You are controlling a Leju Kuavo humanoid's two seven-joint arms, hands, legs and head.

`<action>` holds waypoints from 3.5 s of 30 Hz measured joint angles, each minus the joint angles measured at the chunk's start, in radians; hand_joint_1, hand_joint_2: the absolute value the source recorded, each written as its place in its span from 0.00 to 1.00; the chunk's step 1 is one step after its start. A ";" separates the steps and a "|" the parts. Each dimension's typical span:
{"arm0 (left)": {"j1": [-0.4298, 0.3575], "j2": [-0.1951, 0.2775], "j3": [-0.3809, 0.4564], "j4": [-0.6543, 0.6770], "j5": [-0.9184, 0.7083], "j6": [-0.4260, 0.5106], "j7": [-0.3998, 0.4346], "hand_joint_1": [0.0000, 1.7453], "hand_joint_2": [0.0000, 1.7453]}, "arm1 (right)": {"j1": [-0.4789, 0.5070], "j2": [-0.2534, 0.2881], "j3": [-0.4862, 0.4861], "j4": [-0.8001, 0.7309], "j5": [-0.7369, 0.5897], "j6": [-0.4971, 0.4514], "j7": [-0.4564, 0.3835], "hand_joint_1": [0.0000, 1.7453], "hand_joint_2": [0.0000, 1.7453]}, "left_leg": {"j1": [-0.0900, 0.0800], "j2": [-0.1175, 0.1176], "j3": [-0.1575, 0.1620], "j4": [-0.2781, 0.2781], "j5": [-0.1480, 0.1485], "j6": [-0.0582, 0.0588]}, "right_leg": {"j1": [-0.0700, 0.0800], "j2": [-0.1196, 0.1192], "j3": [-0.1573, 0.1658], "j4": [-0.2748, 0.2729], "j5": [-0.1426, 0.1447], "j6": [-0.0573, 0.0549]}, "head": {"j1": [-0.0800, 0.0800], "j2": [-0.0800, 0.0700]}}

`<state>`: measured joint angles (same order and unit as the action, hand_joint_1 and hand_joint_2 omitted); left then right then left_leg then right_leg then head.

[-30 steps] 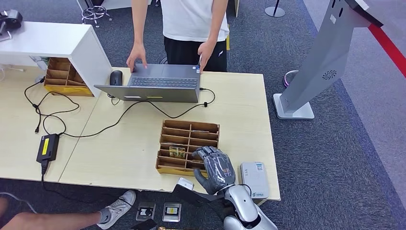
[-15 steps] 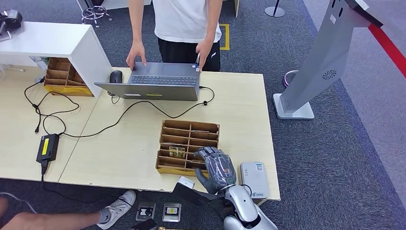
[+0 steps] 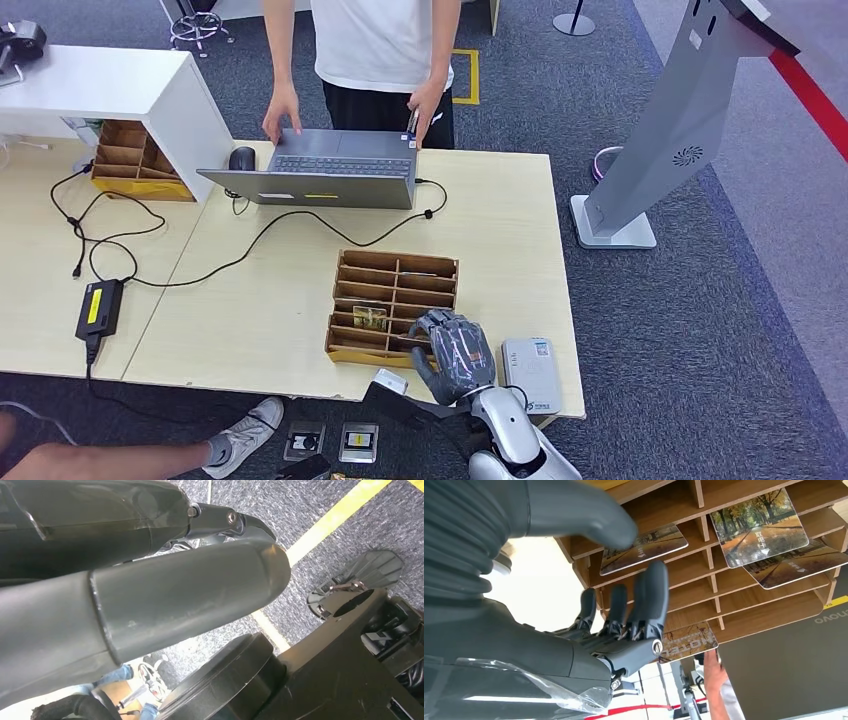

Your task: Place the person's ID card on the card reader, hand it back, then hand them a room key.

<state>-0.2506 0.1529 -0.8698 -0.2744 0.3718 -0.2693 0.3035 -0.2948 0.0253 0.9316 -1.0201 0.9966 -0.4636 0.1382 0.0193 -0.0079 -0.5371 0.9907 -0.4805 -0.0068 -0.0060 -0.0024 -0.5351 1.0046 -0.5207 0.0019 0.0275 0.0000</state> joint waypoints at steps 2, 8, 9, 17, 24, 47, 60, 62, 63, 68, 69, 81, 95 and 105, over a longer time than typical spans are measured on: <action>-0.001 -0.001 0.000 0.000 0.000 0.000 0.000 0.00 0.00 | 0.000 0.000 0.000 0.000 0.000 0.000 0.001 0.78 1.00 | 0.000 0.000 0.000 0.000 0.000 0.000 | 0.000 0.000 0.000 0.000 0.000 0.000 | 0.000 0.000; -0.001 -0.003 0.000 0.000 0.000 0.000 0.001 0.00 0.00 | 0.000 -0.001 -0.001 0.000 0.001 0.002 0.001 0.79 1.00 | 0.000 0.000 0.000 0.000 0.000 0.000 | 0.000 0.000 0.000 0.000 0.000 0.000 | 0.000 0.000; -0.001 -0.003 0.000 0.000 0.001 0.000 0.001 0.00 0.00 | 0.000 -0.002 -0.001 0.000 0.001 0.003 0.001 0.81 1.00 | 0.000 0.000 0.000 0.000 0.000 0.000 | 0.000 0.000 0.000 0.000 0.000 0.000 | 0.000 0.000; -0.001 -0.004 0.000 0.000 0.006 0.000 0.001 0.00 0.00 | 0.000 -0.002 -0.001 0.000 0.004 0.012 0.001 0.88 1.00 | 0.000 0.000 0.000 0.000 0.000 0.000 | 0.000 0.000 0.000 0.000 0.000 0.000 | 0.000 0.000; -0.001 -0.004 0.000 0.000 0.006 0.000 0.001 0.00 0.00 | 0.000 -0.002 -0.001 0.000 0.008 0.013 0.000 1.00 1.00 | 0.000 0.000 0.000 0.000 0.000 0.000 | 0.000 0.000 0.000 0.000 0.000 0.000 | 0.000 0.000; -0.003 -0.006 0.000 0.000 -0.014 -0.003 0.001 0.00 0.00 | 0.010 -0.025 -0.015 -0.116 0.046 -0.041 0.006 1.00 1.00 | 0.000 0.000 0.000 0.000 0.000 0.000 | 0.000 0.001 0.000 0.000 0.000 0.000 | 0.000 0.000; 0.001 -0.006 0.001 0.000 -0.007 0.000 -0.008 0.00 0.00 | 0.021 -0.056 -0.037 -0.290 0.051 -0.048 0.005 1.00 1.00 | 0.000 0.001 0.000 0.000 0.000 0.000 | 0.000 0.001 0.000 0.000 0.000 0.000 | 0.000 0.000; 0.005 -0.006 0.001 0.000 -0.005 0.000 -0.011 0.00 0.00 | 0.022 -0.061 -0.044 -0.322 0.051 -0.048 0.005 1.00 1.00 | 0.000 0.001 0.000 0.000 0.000 0.000 | 0.000 0.002 0.000 0.000 0.000 0.000 | 0.000 0.000; 0.006 -0.006 0.001 0.000 -0.005 0.001 -0.012 0.00 0.00 | 0.022 -0.064 -0.046 -0.337 0.051 -0.048 0.005 1.00 1.00 | 0.000 0.001 0.000 0.000 0.000 0.000 | 0.000 0.002 0.000 0.000 0.000 0.000 | 0.000 0.000; 0.016 -0.006 0.003 0.000 -0.003 0.003 -0.015 0.00 0.00 | 0.031 -0.081 -0.061 -0.411 0.059 -0.053 0.008 1.00 1.00 | 0.000 0.001 0.000 0.000 0.000 0.000 | 0.000 0.002 0.000 0.000 0.000 0.000 | 0.000 0.000; 0.019 -0.006 0.005 0.000 -0.003 0.004 -0.016 0.00 0.00 | 0.031 -0.085 -0.064 -0.426 0.061 -0.054 0.008 1.00 1.00 | 0.000 0.002 0.000 0.000 0.000 0.000 | 0.000 0.002 0.000 0.000 0.000 0.000 | 0.000 0.000; 0.050 -0.003 0.020 -0.004 -0.003 0.016 -0.024 0.00 0.00 | 0.012 -0.109 -0.105 -0.494 0.074 -0.057 0.008 1.00 1.00 | 0.000 0.002 0.000 0.000 0.000 0.000 | 0.000 0.002 0.000 0.000 0.000 0.000 | 0.000 0.000; 0.065 -0.002 0.027 -0.010 -0.003 0.016 -0.031 0.00 0.00 | -0.166 -0.063 -0.105 -0.439 0.015 -0.076 -0.067 1.00 1.00 | 0.000 0.002 0.000 0.000 0.000 0.000 | 0.000 0.002 0.000 0.001 0.000 0.000 | 0.000 0.000; 0.066 -0.004 0.027 -0.018 -0.011 0.016 -0.024 0.00 0.00 | -0.274 -0.006 -0.100 -0.351 0.009 -0.073 -0.063 1.00 1.00 | 0.000 0.002 0.000 0.000 0.000 0.000 | 0.000 0.001 0.000 0.001 0.000 0.000 | 0.000 0.000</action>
<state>-0.1844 0.1493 -0.8431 -0.2922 0.3609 -0.2533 0.2795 -0.5685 0.0194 0.8319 -1.3715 1.0058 -0.5368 0.0754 0.0193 -0.0063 -0.5375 0.9907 -0.4804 -0.0069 -0.0060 -0.0010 -0.5349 1.0052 -0.5202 0.0024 0.0275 0.0000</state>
